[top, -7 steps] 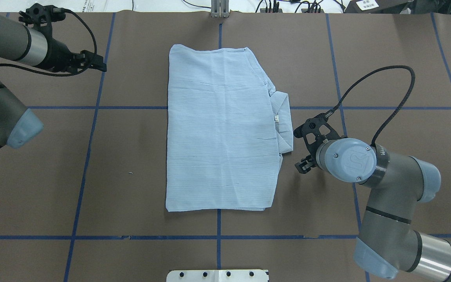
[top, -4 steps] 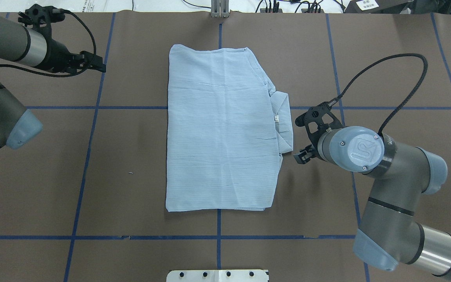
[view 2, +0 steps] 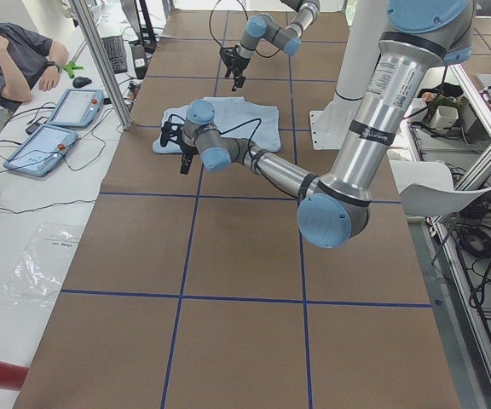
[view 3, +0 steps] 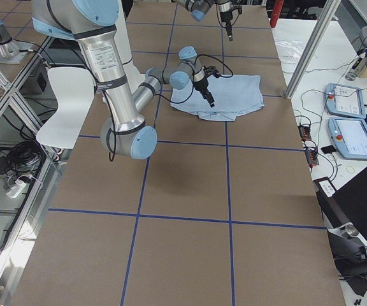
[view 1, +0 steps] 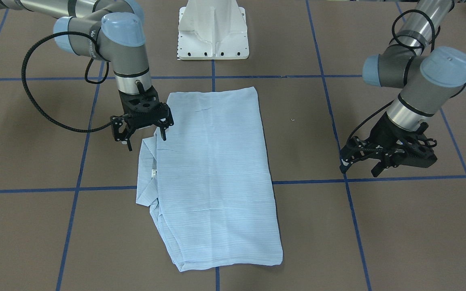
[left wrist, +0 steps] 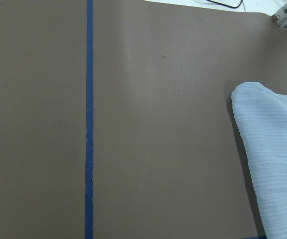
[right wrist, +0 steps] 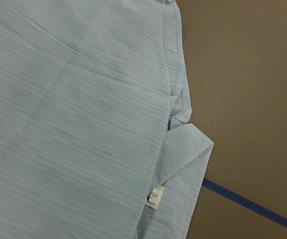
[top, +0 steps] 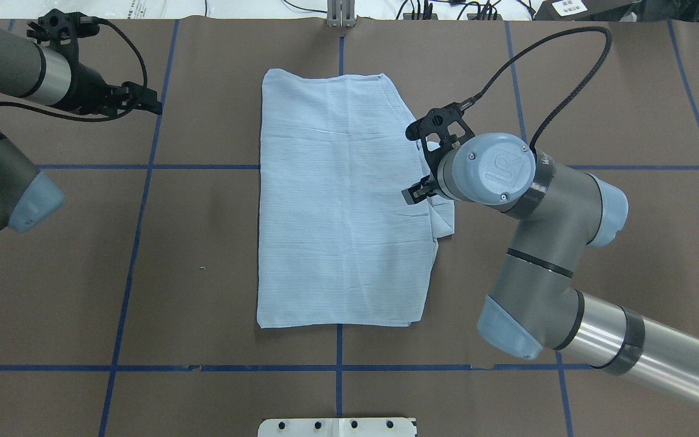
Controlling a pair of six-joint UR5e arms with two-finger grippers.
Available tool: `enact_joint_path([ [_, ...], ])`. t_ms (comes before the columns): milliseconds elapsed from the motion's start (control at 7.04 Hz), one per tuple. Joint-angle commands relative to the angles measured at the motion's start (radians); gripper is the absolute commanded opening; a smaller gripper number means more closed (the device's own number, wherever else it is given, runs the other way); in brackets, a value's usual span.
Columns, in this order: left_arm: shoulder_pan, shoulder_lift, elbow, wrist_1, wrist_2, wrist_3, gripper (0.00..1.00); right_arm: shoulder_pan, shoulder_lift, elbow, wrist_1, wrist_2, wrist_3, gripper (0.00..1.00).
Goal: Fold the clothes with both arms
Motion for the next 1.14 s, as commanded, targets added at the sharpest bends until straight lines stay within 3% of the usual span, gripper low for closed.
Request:
enact_joint_path([
  [0,0.000,0.001,0.001,-0.001,0.000,-0.001,1.00,0.038,0.056,-0.071,0.012,0.019,0.000,1.00],
  [284,0.000,0.003,-0.002,-0.001,0.001,-0.001,1.00,0.038,0.101,-0.203,0.147,0.037,0.001,1.00],
  [426,0.000,0.004,-0.008,-0.001,0.001,-0.015,1.00,0.042,0.103,-0.196,0.152,0.061,0.030,1.00],
  [568,0.003,0.015,-0.022,-0.001,0.001,-0.039,1.00,0.050,0.093,-0.173,0.152,0.144,0.064,1.00],
  [852,0.020,0.024,-0.051,0.003,0.000,-0.090,1.00,0.053,0.078,-0.158,0.152,0.196,0.124,1.00],
  [994,0.078,0.034,-0.094,0.005,0.004,-0.158,1.00,0.052,0.008,-0.071,0.143,0.238,0.139,1.00],
])
